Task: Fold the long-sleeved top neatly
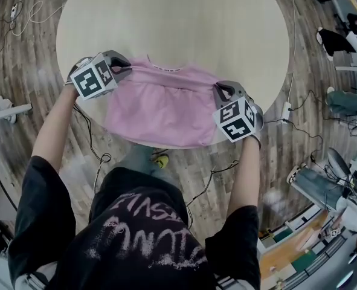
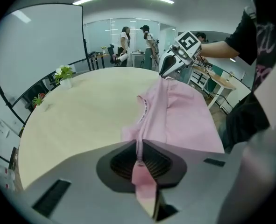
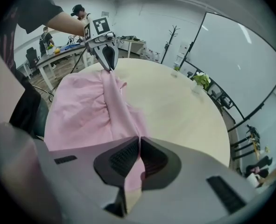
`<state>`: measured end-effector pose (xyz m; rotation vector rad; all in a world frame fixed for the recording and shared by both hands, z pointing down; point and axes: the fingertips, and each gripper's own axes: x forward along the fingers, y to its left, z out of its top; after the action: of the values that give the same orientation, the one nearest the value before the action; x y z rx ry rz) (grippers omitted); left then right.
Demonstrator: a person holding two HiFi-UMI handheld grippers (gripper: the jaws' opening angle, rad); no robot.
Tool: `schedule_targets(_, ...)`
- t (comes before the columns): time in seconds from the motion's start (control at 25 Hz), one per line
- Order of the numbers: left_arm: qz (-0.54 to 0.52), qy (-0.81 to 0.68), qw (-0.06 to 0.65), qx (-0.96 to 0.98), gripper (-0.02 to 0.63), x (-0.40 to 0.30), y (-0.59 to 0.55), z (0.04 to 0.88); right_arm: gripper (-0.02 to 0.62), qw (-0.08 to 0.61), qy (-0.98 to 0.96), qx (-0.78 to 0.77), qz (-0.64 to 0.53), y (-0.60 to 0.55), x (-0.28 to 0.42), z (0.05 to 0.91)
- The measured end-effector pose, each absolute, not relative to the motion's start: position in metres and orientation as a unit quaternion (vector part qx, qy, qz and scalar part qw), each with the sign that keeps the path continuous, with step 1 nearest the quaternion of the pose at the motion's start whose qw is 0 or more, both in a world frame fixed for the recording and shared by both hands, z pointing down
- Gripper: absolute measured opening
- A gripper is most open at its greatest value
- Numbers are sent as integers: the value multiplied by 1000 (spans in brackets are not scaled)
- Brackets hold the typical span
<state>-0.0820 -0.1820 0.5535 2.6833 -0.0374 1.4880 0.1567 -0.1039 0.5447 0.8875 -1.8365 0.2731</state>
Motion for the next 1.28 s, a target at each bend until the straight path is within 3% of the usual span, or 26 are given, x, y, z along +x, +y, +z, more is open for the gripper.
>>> schedule_targets(0.4,488,-27,33,872,52,-75,-206,589,31,497,-750,408,156,-121,165,578)
schedule_targets(0.76,454,-99,14,885,52,-83,-236,562,24,438,-739,494,137,-136,192,528)
schedule_targets(0.96,420,-122,12,899,9,-81,-226,528,5,434,-743,496,116,-112,202,502)
schedule_targets(1.28,379,-157,36,911,9,-49,-166,511,5,465,-753,462,59,-78,225,488)
